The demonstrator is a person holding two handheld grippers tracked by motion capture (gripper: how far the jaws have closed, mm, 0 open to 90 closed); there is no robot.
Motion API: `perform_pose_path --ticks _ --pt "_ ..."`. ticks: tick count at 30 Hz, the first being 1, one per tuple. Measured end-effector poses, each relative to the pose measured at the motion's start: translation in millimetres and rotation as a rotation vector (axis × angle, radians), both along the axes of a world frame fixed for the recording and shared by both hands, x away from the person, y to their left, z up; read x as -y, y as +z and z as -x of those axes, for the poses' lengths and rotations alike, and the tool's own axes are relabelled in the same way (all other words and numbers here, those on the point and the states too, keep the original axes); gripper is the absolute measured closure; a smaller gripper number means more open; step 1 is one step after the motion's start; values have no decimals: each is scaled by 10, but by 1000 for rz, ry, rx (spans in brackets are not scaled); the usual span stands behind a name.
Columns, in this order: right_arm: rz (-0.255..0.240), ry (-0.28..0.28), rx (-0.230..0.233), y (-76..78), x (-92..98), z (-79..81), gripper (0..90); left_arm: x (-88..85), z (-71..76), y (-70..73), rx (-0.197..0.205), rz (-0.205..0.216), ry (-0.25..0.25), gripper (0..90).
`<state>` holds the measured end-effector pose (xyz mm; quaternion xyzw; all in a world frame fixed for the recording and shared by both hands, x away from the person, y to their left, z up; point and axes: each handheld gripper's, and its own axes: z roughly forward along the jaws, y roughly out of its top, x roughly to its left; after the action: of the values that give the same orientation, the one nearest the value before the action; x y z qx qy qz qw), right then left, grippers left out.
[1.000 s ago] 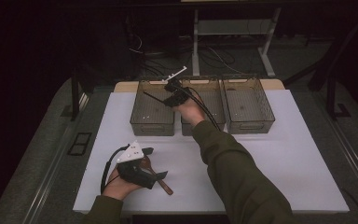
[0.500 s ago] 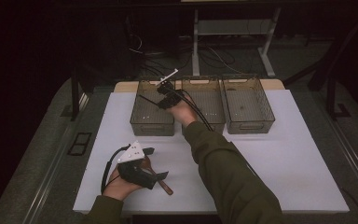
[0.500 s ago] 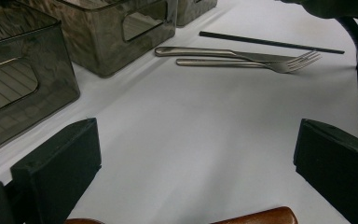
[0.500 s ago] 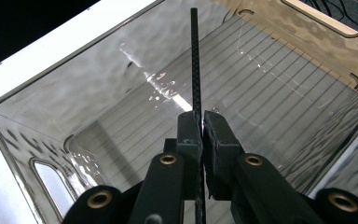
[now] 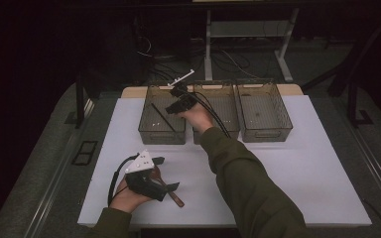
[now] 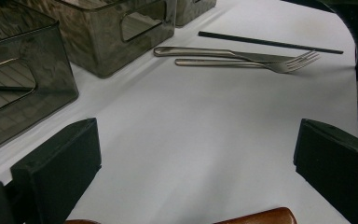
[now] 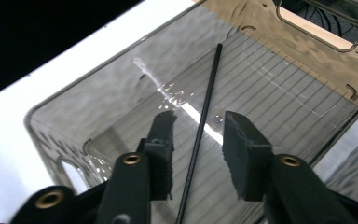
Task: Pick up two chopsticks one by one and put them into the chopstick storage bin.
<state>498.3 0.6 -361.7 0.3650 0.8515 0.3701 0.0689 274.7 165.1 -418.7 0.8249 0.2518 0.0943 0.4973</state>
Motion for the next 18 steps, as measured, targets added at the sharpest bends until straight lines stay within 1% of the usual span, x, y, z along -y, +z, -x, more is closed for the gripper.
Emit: perform_pose_path --ticks 2,4,7,8,9,10,11,12,14,15,17,18 --pt "-18 3 -1 30 40 14 566 -1 1 0 0 -1 -1 0" --pt "-37 19 -9 71 105 54 497 -2 -2 -2 0 -1 -1 0" --pt "-46 25 1 122 188 118 444 -5 -5 -7 2 1 1 0" --pt "-61 33 5 146 240 152 423 -8 -4 -4 1 2 1 0" --pt "-61 33 5 146 240 152 423 -9 -3 -2 0 3 3 0" --pt "-67 35 2 167 280 184 397 -9 -3 -2 -1 4 3 0" --pt "-73 45 15 183 325 216 397 -8 0 -3 -5 5 5 0" --pt "-76 50 19 202 369 259 395 -7 -3 -5 -1 3 3 0" --pt "-75 54 34 222 468 332 369 1 -2 -11 -3 7 4 0" --pt "-79 57 40 226 520 364 381 1 -4 -11 -2 0 3 0" --pt "-81 73 34 233 623 428 385 7 -1 -12 -5 -1 5 0" --pt "-84 69 29 234 735 484 397 6 -2 -13 -3 -4 5 0"
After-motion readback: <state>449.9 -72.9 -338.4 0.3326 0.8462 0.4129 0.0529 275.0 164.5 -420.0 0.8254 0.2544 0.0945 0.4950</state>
